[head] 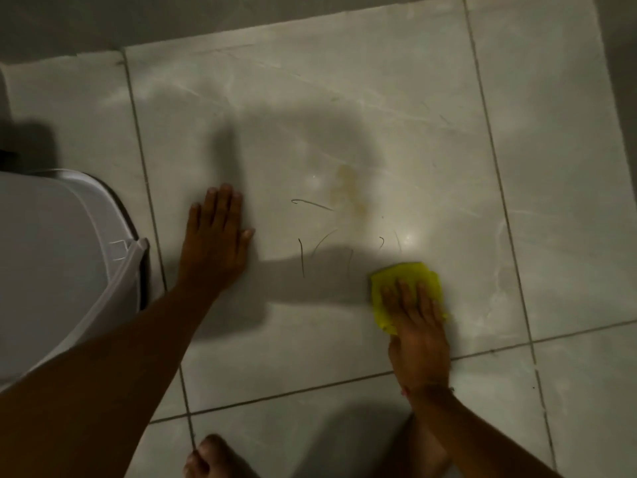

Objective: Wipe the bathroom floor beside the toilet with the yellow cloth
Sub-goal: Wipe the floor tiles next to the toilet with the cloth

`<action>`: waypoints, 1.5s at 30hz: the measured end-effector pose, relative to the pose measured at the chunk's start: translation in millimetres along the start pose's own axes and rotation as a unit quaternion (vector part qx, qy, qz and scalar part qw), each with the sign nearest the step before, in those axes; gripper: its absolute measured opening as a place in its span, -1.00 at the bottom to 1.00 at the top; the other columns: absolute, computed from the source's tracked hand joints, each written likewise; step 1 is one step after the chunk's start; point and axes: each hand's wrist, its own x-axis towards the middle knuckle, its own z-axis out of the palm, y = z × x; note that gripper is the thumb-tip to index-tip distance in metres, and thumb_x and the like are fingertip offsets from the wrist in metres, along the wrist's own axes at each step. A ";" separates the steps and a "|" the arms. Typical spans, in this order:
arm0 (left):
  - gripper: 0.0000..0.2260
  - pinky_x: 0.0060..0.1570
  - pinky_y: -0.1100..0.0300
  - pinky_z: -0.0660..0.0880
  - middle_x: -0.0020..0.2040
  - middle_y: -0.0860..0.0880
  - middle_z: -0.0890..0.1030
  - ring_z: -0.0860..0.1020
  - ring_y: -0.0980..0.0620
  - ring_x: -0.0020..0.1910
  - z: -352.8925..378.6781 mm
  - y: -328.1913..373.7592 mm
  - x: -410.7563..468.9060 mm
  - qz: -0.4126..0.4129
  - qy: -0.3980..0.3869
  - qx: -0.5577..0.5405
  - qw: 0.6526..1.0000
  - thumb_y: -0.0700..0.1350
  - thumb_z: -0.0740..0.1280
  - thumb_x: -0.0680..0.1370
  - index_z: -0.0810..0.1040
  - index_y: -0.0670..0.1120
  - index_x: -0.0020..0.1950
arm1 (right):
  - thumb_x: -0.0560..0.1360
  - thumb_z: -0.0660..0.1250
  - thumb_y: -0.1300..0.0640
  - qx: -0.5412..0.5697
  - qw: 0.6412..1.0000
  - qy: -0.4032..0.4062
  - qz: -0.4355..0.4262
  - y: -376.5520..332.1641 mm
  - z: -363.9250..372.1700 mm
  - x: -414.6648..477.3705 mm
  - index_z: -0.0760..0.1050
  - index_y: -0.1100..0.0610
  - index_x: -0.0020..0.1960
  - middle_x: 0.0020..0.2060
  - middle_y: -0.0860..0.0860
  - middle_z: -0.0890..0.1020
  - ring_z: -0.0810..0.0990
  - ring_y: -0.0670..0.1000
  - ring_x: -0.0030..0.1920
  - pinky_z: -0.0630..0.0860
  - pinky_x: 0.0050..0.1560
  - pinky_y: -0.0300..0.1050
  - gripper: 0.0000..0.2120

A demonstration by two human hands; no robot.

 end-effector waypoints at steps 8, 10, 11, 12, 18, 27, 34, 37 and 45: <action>-0.41 0.60 -0.18 0.02 0.66 -0.15 0.12 0.05 -0.17 0.66 19.0 -7.0 -1.3 0.012 0.062 -0.025 0.998 0.08 0.04 0.66 0.09 -0.12 0.65 | 0.28 0.34 0.38 -0.037 0.993 -0.030 -0.105 15.4 -11.6 39.0 0.18 0.01 0.51 0.51 0.12 0.26 0.10 0.29 0.51 0.22 0.43 0.34 -0.15; -0.42 0.59 -0.19 0.03 0.66 -0.16 0.14 0.07 -0.19 0.65 16.0 -6.2 -1.6 0.007 0.067 -0.028 0.997 0.06 0.05 0.65 0.12 -0.13 0.64 | 0.27 0.36 0.42 -0.016 0.998 -0.027 -0.053 39.0 -28.7 36.6 0.21 0.02 0.49 0.48 0.16 0.31 0.18 0.34 0.48 0.31 0.35 0.38 -0.14; -0.42 0.59 -0.19 0.02 0.65 -0.17 0.14 0.08 -0.19 0.65 16.5 -6.2 -1.8 0.007 0.072 -0.029 0.997 0.06 0.06 0.65 0.13 -0.14 0.64 | 0.29 0.35 0.41 -0.003 1.000 -0.012 -0.001 41.6 -32.5 51.8 0.22 0.04 0.49 0.48 0.19 0.31 0.18 0.36 0.47 0.28 0.36 0.39 -0.18; -0.42 0.60 -0.18 0.02 0.65 -0.17 0.14 0.08 -0.19 0.65 18.1 -6.8 -1.5 0.011 0.076 -0.029 0.997 0.06 0.06 0.65 0.13 -0.14 0.64 | 0.33 0.33 0.38 0.009 0.999 0.013 0.049 37.1 -34.9 75.9 0.22 0.05 0.49 0.49 0.21 0.28 0.16 0.36 0.48 0.22 0.40 0.39 -0.22; -0.41 0.61 -0.16 -0.01 0.66 -0.16 0.13 0.07 -0.19 0.65 24.3 -10.4 -0.2 0.017 0.084 -0.022 0.996 0.08 0.04 0.65 0.10 -0.12 0.65 | 0.37 0.25 0.37 -0.012 0.996 -0.035 -0.077 2.6 -24.5 69.9 0.16 0.02 0.51 0.53 0.15 0.18 0.04 0.31 0.52 0.10 0.47 0.33 -0.24; -0.41 0.61 -0.14 -0.04 0.66 -0.14 0.13 0.07 -0.18 0.65 28.3 -12.2 1.5 0.021 0.096 -0.006 0.995 0.09 0.02 0.66 0.09 -0.10 0.65 | 0.33 0.27 0.36 0.000 0.998 -0.006 -0.062 11.2 -34.0 129.9 0.19 0.04 0.51 0.52 0.20 0.20 0.07 0.36 0.50 0.00 0.46 0.35 -0.22; -0.42 0.61 -0.14 -0.07 0.67 -0.14 0.11 0.04 -0.17 0.66 31.6 -12.9 2.3 0.021 0.101 0.010 0.995 0.10 -0.02 0.67 0.07 -0.10 0.66 | 0.40 0.30 0.28 0.073 0.984 0.026 0.163 40.4 -56.4 160.8 0.17 0.04 0.52 0.52 0.22 0.18 0.08 0.36 0.50 0.02 0.49 0.34 -0.27; -0.42 0.62 -0.12 -0.09 0.67 -0.12 0.09 0.02 -0.14 0.67 36.0 -14.2 1.1 0.022 0.109 0.017 0.994 0.11 -0.03 0.67 0.04 -0.09 0.66 | 0.36 0.30 0.28 -0.014 0.999 0.001 -0.036 15.4 -45.5 175.4 0.14 -0.01 0.52 0.54 0.16 0.14 0.03 0.32 0.52 -0.06 0.49 0.31 -0.22; -0.42 0.61 -0.15 -0.04 0.66 -0.13 0.14 0.07 -0.17 0.65 32.4 -14.2 1.7 0.016 0.104 0.017 0.994 0.11 -0.02 0.66 0.09 -0.10 0.65 | 0.44 0.25 0.26 0.054 0.994 0.015 0.092 -0.4 -73.4 241.3 0.14 -0.05 0.52 0.55 0.12 0.13 0.03 0.29 0.53 -0.03 0.49 0.34 -0.30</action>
